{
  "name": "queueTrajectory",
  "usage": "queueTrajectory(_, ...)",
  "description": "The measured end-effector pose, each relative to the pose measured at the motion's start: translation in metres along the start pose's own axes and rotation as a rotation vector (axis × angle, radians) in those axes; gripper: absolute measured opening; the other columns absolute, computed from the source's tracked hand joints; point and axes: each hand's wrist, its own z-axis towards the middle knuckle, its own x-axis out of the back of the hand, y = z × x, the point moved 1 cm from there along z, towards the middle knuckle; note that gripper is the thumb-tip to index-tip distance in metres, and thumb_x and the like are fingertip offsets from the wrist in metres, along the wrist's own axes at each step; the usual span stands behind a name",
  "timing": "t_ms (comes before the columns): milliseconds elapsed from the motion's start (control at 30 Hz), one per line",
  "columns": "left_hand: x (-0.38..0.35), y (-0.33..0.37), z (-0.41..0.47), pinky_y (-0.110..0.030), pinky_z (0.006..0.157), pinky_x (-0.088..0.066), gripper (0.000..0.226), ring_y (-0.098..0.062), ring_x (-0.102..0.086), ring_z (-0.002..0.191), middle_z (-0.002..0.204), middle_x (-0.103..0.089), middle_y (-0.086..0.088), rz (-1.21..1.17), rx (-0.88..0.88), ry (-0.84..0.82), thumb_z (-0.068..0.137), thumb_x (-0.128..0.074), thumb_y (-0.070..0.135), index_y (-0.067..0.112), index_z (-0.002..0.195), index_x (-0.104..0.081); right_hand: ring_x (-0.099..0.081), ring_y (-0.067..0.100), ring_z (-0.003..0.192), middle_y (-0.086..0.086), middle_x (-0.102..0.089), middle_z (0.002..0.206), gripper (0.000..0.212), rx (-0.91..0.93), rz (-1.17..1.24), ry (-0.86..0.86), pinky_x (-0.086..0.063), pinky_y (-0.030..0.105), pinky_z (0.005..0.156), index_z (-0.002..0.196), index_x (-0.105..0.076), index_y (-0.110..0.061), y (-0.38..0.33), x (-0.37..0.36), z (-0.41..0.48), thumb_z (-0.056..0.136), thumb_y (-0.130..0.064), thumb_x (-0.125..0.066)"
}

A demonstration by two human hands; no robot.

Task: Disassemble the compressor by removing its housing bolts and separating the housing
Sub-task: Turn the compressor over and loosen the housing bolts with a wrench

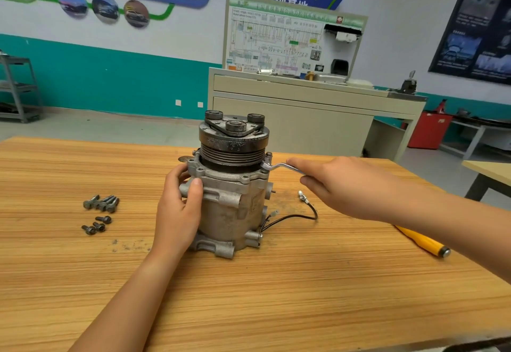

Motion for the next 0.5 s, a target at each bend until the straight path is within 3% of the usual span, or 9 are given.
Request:
queueTrajectory(133,0.001,0.000,-0.001,0.002,0.072,-0.036,0.036,0.025,-0.045,0.097,0.110,-0.048,0.030,-0.005,0.014,-0.005,0.087,-0.043,0.041,0.033,0.123,-0.042,-0.034,0.007,0.050,-0.009,-0.036,0.058,0.053,-0.034,-0.168,0.025,-0.026,0.024,0.040,0.144,-0.014,-0.033,-0.007,0.006,-0.002,0.096,-0.022,-0.032)
queueTrajectory(267,0.000,0.002,-0.001,0.004,0.068,-0.035,0.040,0.025,-0.046,0.095,0.110,-0.049,0.029,-0.018,0.014,-0.004,0.084,-0.042,0.043,0.031,0.123,-0.043,-0.034,0.014,0.042,-0.002,-0.037,0.053,0.071,0.014,-0.410,0.046,-0.022,0.022,0.034,0.147,-0.002,-0.011,-0.023,-0.003,-0.006,0.087,-0.006,-0.040)
queueTrajectory(500,0.001,0.003,-0.001,0.004,0.066,-0.035,0.039,0.026,-0.046,0.095,0.109,-0.048,0.030,-0.004,0.012,0.002,0.085,-0.042,0.043,0.033,0.122,-0.043,-0.029,0.017,0.040,0.001,-0.030,0.052,0.057,0.076,-0.536,0.028,-0.021,0.023,0.033,0.143,-0.011,0.003,-0.025,0.002,-0.001,0.091,-0.005,-0.035)
